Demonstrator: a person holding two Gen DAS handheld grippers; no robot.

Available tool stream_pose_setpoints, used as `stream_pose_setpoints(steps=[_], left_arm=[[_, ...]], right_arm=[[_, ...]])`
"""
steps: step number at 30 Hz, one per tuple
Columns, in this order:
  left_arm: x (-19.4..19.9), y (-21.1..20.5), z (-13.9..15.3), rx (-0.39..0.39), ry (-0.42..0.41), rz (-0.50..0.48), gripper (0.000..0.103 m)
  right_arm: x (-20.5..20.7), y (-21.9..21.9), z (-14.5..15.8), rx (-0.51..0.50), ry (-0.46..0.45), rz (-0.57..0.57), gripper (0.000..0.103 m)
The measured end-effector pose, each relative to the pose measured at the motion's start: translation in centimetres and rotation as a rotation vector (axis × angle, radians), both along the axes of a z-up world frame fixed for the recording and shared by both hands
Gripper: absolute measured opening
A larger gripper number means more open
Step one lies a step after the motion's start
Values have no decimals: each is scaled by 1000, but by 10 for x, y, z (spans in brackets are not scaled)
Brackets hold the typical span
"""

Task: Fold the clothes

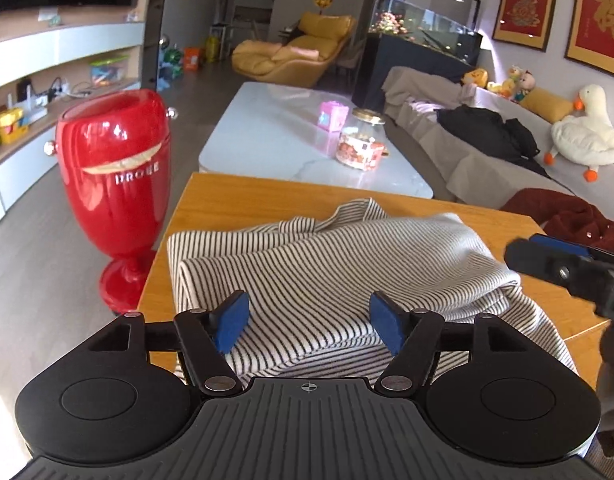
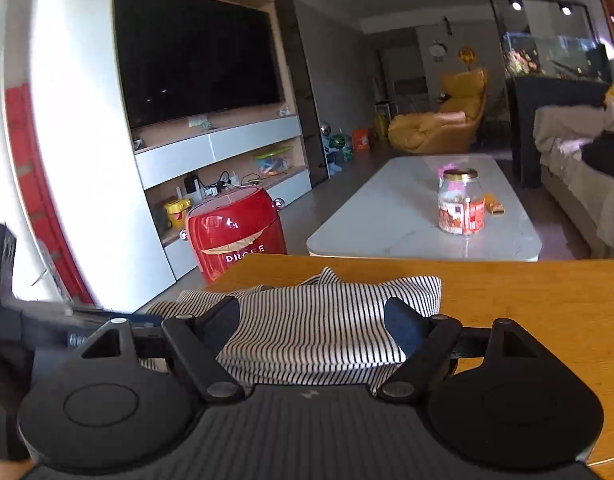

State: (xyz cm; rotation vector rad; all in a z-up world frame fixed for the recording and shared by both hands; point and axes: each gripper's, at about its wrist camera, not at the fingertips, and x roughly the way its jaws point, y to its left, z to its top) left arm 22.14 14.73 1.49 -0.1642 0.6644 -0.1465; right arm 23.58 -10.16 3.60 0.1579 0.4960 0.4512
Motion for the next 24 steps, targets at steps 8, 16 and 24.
stream_pose_setpoints(steps=[8, 16, 24], left_arm=[[20, -19, -22, -14, -30, 3, 78], [42, -59, -25, -74, -26, -107, 82], [24, -70, -11, 89, -13, -175, 87]], right_arm=[[37, -15, -39, -83, 91, 32, 73], [37, -68, -42, -88, 92, -41, 71], [23, -93, -41, -193, 104, -94, 76]])
